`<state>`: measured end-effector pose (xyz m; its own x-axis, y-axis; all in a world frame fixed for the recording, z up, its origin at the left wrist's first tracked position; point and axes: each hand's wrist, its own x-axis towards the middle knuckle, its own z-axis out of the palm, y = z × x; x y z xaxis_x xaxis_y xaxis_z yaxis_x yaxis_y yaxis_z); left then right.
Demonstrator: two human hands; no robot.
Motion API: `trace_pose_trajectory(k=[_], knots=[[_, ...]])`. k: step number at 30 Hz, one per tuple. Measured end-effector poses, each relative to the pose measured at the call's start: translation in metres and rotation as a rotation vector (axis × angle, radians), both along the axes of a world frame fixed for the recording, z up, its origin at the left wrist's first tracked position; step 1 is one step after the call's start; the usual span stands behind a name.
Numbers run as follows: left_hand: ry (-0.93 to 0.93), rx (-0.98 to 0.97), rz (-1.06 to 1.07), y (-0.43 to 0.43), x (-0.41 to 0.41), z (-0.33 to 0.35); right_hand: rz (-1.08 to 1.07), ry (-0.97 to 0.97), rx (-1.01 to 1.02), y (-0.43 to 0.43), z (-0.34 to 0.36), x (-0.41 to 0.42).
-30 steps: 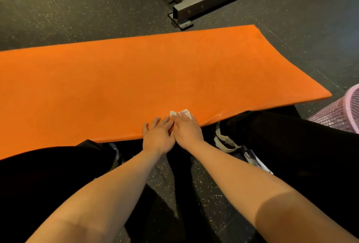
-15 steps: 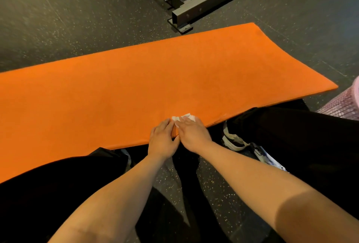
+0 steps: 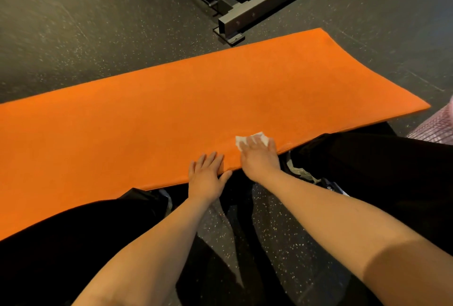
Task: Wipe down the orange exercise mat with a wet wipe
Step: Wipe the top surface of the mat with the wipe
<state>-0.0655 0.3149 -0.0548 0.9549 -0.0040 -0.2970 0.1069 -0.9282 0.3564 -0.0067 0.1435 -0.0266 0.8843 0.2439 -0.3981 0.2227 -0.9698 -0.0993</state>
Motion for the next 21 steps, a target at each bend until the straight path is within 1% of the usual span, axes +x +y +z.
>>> trace_pose_trajectory(k=[2, 3, 6, 9, 11, 12, 15, 17, 19, 21], knots=[[0.014, 0.013, 0.007, -0.001, 0.000, 0.002, -0.119, 0.016, -0.031, 0.000, 0.002, 0.001], [0.024, 0.009, 0.012, -0.001, 0.001, 0.003, -0.130, 0.028, -0.018, 0.007, 0.003, -0.004], [0.056, 0.036, 0.009, -0.003, 0.001, 0.006, -0.021, 0.069, 0.096, 0.031, 0.000, -0.021], [0.052, 0.042, 0.002, -0.008, 0.001, 0.009, 0.074, 0.098, 0.192, 0.030, -0.001, -0.023], [0.033, 0.037, 0.035, -0.009, 0.000, 0.013, 0.134, 0.083, 0.180, 0.020, 0.003, -0.016], [0.029, 0.026, 0.052, -0.009, 0.000, 0.016, 0.127, 0.071, 0.155, 0.014, 0.005, -0.012], [0.034, 0.006, 0.087, -0.009, 0.002, 0.023, -0.075, 0.043, 0.078, 0.004, 0.007, -0.005], [0.046, -0.003, 0.096, -0.011, 0.005, 0.027, -0.186, 0.032, 0.066, 0.007, 0.010, -0.007], [0.034, -0.024, 0.117, -0.009, 0.005, 0.028, -0.147, -0.009, 0.099, 0.020, 0.017, -0.016], [-0.003, -0.062, 0.126, -0.007, 0.003, 0.028, -0.014, -0.056, 0.197, 0.033, 0.023, -0.026]])
